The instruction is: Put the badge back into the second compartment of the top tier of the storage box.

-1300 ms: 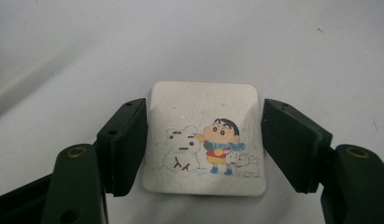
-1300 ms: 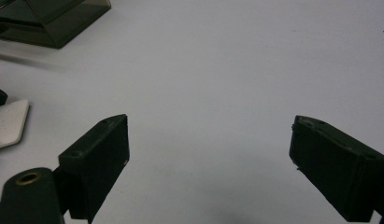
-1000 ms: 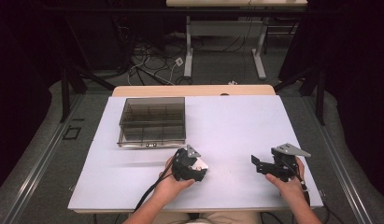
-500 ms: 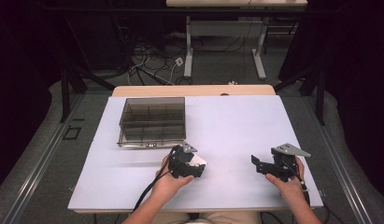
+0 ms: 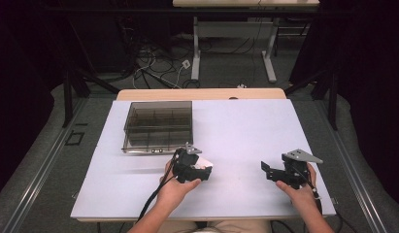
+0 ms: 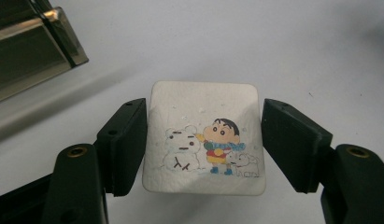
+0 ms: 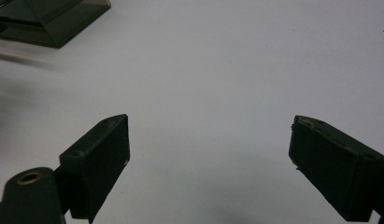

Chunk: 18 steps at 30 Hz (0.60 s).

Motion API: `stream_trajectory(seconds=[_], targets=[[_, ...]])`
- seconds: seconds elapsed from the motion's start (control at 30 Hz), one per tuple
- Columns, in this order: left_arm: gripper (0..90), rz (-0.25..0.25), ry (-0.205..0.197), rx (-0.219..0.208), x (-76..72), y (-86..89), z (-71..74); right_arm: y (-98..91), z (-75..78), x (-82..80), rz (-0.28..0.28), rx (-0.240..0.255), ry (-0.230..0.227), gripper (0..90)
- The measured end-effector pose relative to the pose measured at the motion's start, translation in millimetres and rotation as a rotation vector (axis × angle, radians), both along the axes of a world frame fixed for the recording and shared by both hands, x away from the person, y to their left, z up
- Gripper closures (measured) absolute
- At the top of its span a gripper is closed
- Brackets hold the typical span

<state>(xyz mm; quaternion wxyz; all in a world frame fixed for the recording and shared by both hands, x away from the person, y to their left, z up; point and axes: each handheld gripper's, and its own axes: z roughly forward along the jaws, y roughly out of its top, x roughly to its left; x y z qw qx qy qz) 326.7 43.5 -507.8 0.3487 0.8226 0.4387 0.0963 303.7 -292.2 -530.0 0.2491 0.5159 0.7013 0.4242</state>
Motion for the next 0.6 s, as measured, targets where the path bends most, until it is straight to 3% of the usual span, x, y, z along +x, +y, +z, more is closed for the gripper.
stream_trajectory(seconds=[0.6], targets=[[33.5,0.077,-0.030,-0.041,-1.1,19.1,34.8,0.7,0.0,0.0,0.000,0.001,-0.002,12.6]])
